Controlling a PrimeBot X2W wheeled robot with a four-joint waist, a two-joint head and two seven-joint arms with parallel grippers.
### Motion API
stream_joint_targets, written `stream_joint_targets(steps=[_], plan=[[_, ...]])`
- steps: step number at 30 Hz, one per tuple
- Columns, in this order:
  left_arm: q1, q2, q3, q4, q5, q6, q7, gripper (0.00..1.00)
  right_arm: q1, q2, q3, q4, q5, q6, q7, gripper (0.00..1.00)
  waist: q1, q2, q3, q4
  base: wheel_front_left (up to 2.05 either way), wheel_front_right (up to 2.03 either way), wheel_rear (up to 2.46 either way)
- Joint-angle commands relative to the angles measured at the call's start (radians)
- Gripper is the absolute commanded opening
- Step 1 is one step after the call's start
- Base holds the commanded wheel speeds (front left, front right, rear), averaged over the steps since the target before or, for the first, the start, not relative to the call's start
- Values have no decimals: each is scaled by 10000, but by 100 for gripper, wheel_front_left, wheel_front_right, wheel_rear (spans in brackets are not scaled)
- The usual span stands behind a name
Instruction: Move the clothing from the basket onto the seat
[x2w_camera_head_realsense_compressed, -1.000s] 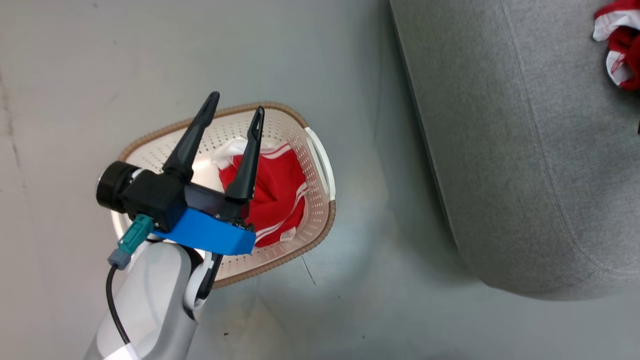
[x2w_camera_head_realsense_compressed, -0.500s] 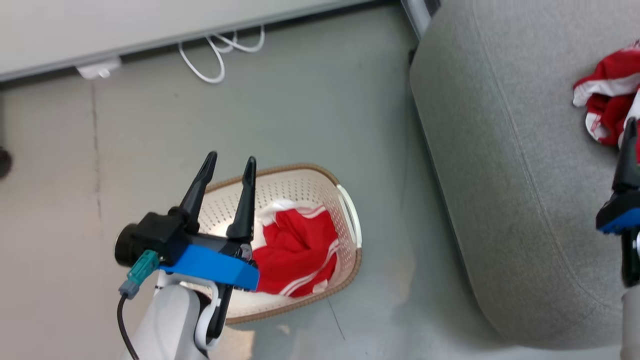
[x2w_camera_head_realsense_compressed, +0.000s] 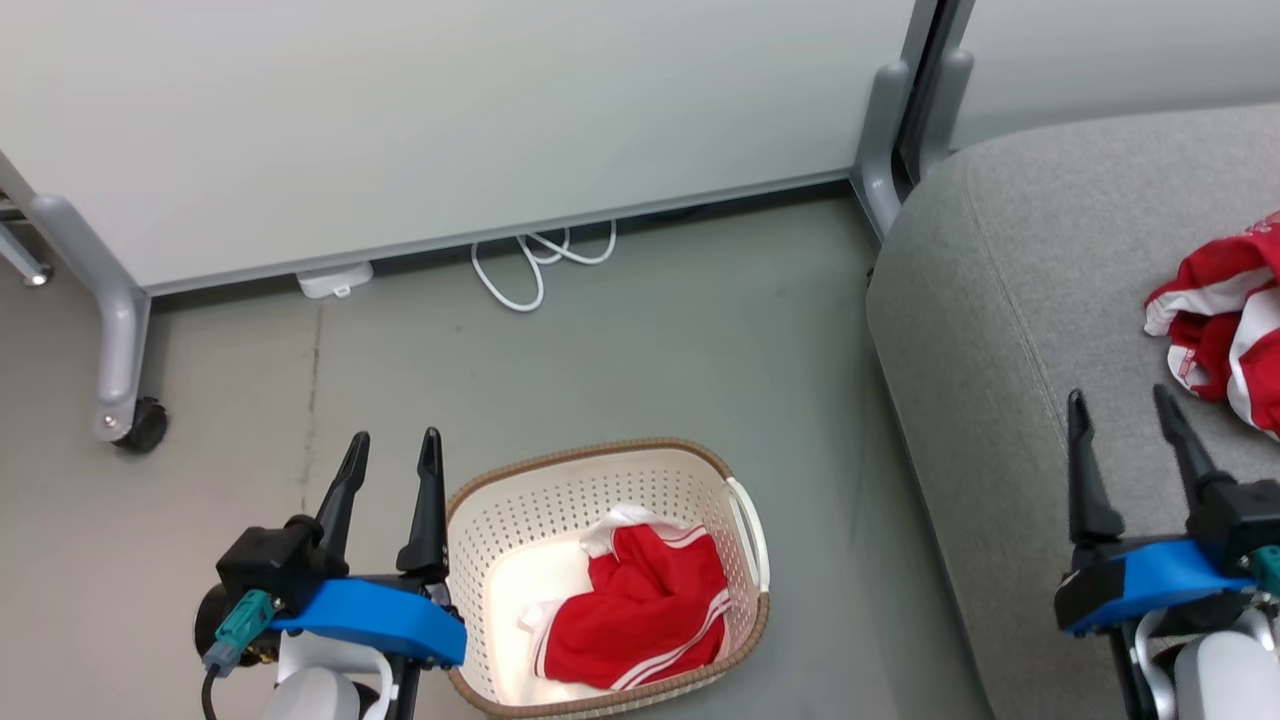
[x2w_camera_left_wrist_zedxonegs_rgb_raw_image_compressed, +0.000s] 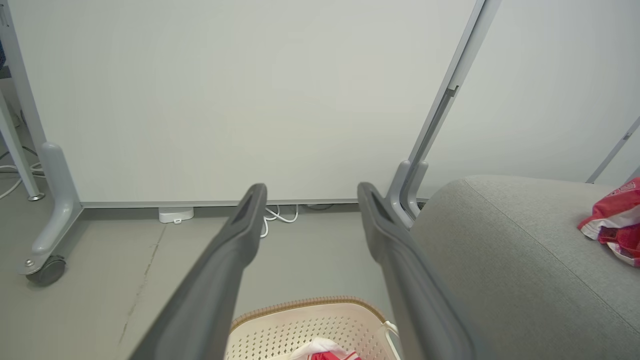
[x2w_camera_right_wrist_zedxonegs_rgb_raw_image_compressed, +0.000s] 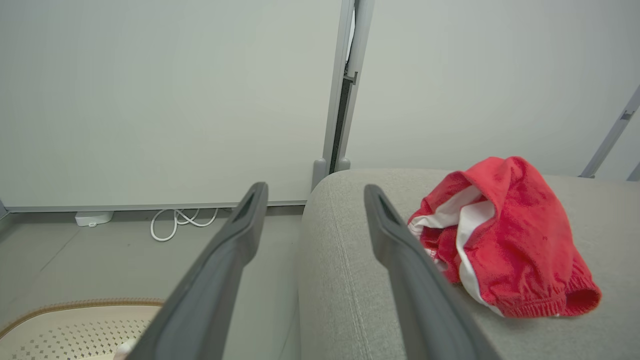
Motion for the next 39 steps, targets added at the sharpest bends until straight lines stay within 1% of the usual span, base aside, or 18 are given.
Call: stream_joint_targets(steps=[1, 5, 15, 28, 39], plan=[[93, -19, 68, 32, -11, -21, -48, 100, 240, 43, 79, -124, 103, 1, 67, 100, 3, -1, -238, 131, 0, 0, 0], [277, -12, 234, 243, 16, -21, -48, 100, 846, 128, 506, -527, 108, 1, 180, 100, 3, -1, -521, 339, 0, 0, 0], [484, 142, 389, 680, 62, -21, -48, 100, 1713, 237, 932, -1086, 438, 1, 386, 100, 3, -1, -1061, 748, 0, 0, 0], [330, 228, 400, 998, -32, -21, -48, 100, 1954, 239, 1607, -799, 924, 1, 428, 100, 3, -1, -1284, 939, 0, 0, 0], [88, 405, 188, 1090, -13, -21, -48, 100, 1912, 239, 1831, -694, 1003, 1, 400, 100, 3, -1, -1213, 941, 0, 0, 0]])
